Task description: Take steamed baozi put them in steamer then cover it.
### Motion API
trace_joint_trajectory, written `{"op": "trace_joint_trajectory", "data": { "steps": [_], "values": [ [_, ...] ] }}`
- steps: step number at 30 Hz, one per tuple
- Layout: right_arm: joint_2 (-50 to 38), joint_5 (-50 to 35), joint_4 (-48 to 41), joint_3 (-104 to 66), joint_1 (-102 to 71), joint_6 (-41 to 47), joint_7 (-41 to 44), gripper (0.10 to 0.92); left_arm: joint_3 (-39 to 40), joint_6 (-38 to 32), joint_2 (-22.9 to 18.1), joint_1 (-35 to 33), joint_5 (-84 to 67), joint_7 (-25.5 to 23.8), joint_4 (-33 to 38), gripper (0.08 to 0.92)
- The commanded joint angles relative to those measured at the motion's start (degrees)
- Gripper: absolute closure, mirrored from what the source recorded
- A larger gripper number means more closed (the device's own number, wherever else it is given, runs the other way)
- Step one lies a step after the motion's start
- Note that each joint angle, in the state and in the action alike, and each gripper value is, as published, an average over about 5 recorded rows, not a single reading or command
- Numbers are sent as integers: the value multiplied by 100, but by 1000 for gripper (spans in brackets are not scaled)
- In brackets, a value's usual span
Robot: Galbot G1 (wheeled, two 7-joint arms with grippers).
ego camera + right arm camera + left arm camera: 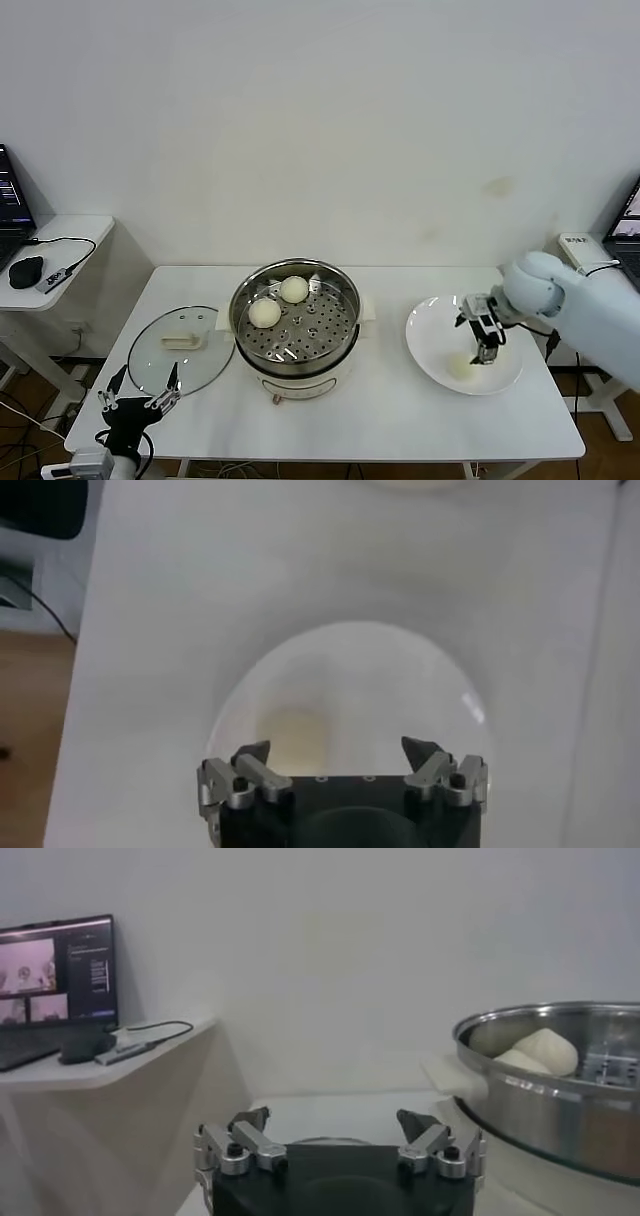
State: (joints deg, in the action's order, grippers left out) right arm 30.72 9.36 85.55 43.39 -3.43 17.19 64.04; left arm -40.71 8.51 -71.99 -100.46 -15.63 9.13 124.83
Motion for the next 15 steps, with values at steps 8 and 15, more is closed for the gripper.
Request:
{"op": "trace_joint_trajectory", "data": {
  "steps": [8, 15],
  "values": [
    [544, 409, -750, -626, -883, -46, -80, 203, -31, -12, -3, -22, 6, -16, -39, 177],
    [736, 472, -936, -661, -927, -33, -106, 213, -24, -10, -20, -13, 11, -17, -53, 177]
  ]
}}
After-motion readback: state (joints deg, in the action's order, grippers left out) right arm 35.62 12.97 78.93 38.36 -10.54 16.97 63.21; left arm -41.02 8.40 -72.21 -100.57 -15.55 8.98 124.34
